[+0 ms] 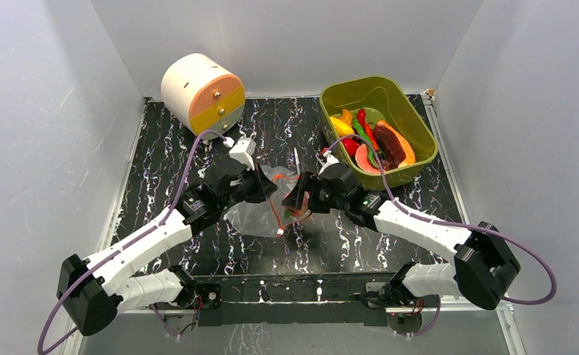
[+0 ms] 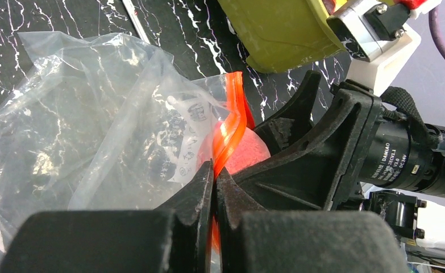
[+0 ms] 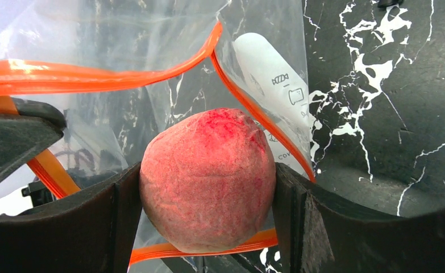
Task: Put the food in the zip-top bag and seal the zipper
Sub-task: Place the fake fruit in the zipper food storage bag.
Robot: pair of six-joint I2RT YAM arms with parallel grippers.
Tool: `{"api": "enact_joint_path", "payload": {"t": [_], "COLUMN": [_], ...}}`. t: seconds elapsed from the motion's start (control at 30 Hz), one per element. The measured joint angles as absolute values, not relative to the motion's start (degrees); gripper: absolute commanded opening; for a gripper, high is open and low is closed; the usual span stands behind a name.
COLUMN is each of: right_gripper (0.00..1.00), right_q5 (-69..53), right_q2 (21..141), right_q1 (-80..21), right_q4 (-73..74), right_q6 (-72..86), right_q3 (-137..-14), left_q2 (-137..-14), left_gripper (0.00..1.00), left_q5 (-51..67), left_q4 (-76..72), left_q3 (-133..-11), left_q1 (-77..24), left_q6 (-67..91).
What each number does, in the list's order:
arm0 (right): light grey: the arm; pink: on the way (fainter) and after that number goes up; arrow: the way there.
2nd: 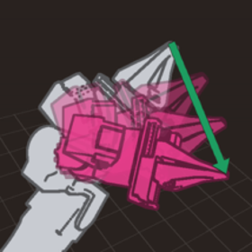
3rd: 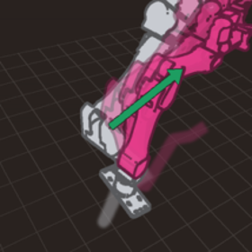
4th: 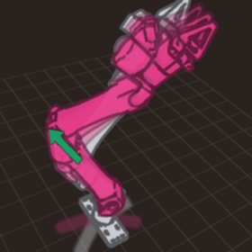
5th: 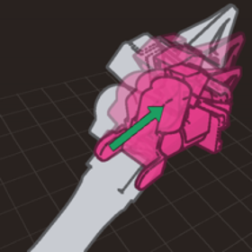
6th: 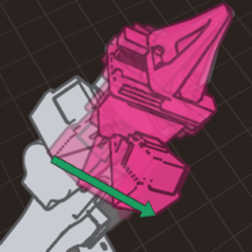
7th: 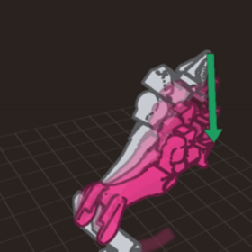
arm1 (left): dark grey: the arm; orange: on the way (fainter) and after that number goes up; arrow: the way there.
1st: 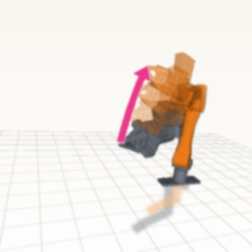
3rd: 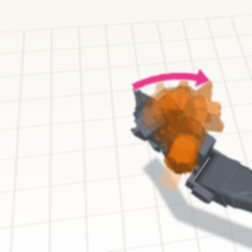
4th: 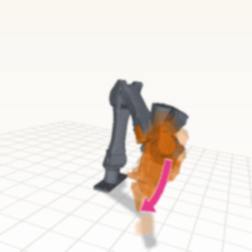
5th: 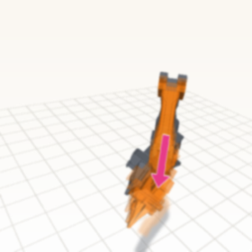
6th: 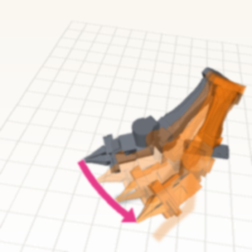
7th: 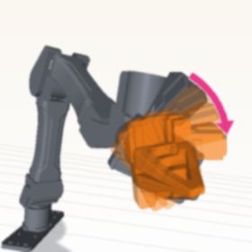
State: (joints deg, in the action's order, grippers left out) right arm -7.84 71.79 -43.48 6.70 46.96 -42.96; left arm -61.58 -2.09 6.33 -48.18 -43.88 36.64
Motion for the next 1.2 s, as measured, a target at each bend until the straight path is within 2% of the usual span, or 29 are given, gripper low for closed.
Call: {"api": "enact_joint_path", "payload": {"t": [0.2, 0.37, 0.83, 1.07, 1.2], "right_gripper": [0.85, 0.9, 0.81, 0.78, 0.77], "right_q5": [-6.8, -6.5, -5.6, 4.7, 12.4], "right_q2": [73.8, 75.1, 70.8, 70.4, 70.4], "right_q1": [-43.9, -43.9, -43.9, -43.7, -41.1], "right_q4": [6.1, 7.3, 15.4, 25.7, 28.6], "right_q6": [48.1, 48.1, 41.0, 30.4, 23.7], "right_q3": [-43.5, -44.4, -49.8, -62.4, -65.9], "left_q2": [-61.1, -61.7, -61.8, -59.7, -57.8], "left_gripper": [0.0, 0.0, 0.0, 0.0, 0.0], "left_q5": [-1.8, -1.4, -3.9, -10.8, -9.9], "left_q4": [5.4, 4.9, 7.0, 11.7, 12.0], "left_q3": [-46.4, -45.9, -45.9, -46.1, -45.2], "left_q1": [-43.9, -43.9, -43.9, -43.9, -43.9], "left_q6": [36.7, 36.9, 34.3, 25.7, 24.4]}}
